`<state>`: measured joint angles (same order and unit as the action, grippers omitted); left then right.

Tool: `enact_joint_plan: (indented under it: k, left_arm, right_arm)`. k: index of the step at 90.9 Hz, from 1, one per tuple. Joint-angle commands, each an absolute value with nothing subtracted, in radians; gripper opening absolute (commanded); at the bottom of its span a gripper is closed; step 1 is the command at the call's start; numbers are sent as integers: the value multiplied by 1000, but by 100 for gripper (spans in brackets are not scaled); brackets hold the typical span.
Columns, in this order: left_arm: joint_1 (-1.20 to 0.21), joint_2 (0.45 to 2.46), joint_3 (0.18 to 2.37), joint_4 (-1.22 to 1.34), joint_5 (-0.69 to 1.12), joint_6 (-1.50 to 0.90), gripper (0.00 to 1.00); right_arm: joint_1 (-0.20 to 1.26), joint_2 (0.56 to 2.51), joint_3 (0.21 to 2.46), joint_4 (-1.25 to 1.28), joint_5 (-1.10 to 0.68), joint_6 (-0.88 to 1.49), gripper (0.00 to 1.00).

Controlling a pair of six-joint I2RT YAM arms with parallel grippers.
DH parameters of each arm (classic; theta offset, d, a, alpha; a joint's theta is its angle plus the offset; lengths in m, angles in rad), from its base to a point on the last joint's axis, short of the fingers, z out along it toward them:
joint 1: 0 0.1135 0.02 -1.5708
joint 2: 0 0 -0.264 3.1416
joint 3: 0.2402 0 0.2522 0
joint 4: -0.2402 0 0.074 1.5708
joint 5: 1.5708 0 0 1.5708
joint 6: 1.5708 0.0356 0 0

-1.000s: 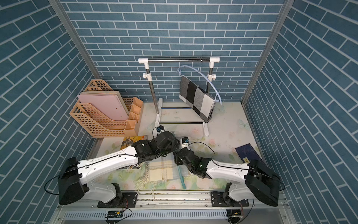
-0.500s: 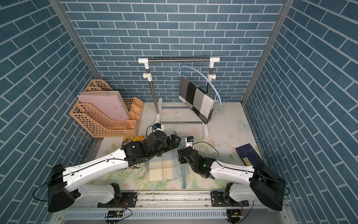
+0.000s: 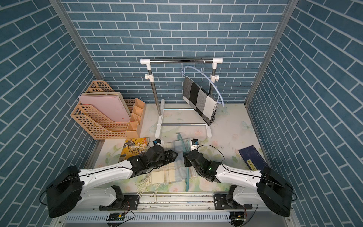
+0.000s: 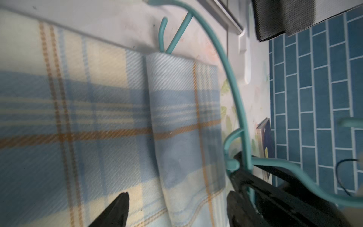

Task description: Hang the scarf on the hanger

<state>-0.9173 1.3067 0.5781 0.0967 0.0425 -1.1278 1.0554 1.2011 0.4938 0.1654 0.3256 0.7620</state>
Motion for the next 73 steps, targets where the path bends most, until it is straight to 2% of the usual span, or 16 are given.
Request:
enact_joint_plan:
  k: [1,11,31,46,50,55,61,65,73]
  left_arm:
    - [-900,1372,560,322,157,-1148,80]
    - [-892,1440,559,380,186,-1158,79]
    - [-887,1532,568,395,217,-1166,69]
    - [-882,1575,569,414,236,-1163,57]
    - [-881,1580,569,419,238,-1162,50]
    - [-879,1584,569,423,240,-1159,36]
    - [-878,1583,564,421,234,-1158,13]
    - [-877,1581,562,415,231,-1158,1]
    - [-874,1577,559,401,226,-1156,0]
  right_arm:
    - [1053,1184,482,164,319,752,45]
    - [1053,1188,487,164,314,749,43]
    - [1053,1195,495,162,315,747,43]
    - [1052,1197,498,166,318,747,42]
    - [1053,1195,497,167,321,745,42]
    - [1052,1194,500,167,328,744,42]
    - [1053,1192,505,169,336,740,44]
    - [1052,1190,508,169,342,738,47]
    - [1053,1185,517,172,356,732,52]
